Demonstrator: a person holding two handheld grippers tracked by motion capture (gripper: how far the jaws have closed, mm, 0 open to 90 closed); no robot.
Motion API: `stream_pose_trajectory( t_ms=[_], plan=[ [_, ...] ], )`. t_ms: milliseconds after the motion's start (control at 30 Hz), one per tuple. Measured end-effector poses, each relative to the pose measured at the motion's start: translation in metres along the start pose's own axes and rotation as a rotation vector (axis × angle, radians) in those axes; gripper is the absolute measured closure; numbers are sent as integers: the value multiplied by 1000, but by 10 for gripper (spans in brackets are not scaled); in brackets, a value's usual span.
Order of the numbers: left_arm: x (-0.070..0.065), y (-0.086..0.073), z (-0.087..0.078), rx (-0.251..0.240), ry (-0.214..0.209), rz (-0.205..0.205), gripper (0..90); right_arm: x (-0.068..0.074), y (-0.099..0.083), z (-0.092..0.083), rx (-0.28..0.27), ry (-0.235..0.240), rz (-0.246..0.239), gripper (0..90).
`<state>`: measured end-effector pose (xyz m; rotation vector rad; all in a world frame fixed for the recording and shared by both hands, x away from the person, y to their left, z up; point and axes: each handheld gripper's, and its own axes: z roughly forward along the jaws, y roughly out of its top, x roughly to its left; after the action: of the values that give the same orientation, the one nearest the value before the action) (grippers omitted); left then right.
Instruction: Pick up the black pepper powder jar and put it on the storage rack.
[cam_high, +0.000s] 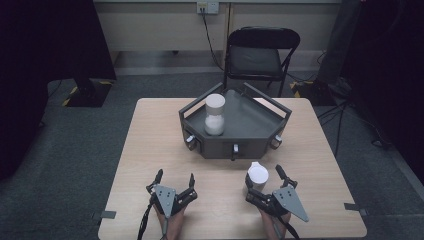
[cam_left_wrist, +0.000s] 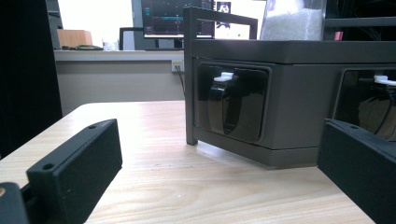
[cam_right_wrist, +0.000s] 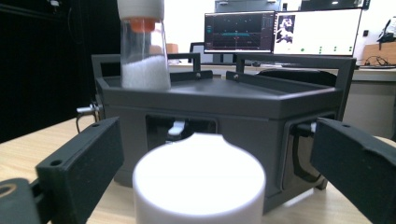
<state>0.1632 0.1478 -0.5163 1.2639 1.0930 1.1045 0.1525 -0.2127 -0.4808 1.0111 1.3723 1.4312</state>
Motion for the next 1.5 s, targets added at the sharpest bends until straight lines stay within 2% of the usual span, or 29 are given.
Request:
stream_pose_trajectory(
  t_ms=[167,333,533,767,967,1100,1167,1500],
  plan=[
    [0,0,0,0,0,0,0,3,-7,2,30,-5,29,47],
    [0,0,0,0,0,0,0,8,-12,1,43,-15,30,95],
    [0,0,0,0,0,0,0,6,-15,1,53,-10,40,141],
    [0,0,0,0,0,0,0,8,-15,1,64,-14,21,165],
    [0,0,0,0,0,0,1,7,-15,2,76,-7,26,200],
    [0,0,0,0,0,0,1,6,-14,3,84,-2,21,256],
    [0,0,0,0,0,0,1,4,-13,3,88,15,28,295],
    [0,0,0,0,2,0,1,4,-11,4,94,16,18,298]
  ],
)
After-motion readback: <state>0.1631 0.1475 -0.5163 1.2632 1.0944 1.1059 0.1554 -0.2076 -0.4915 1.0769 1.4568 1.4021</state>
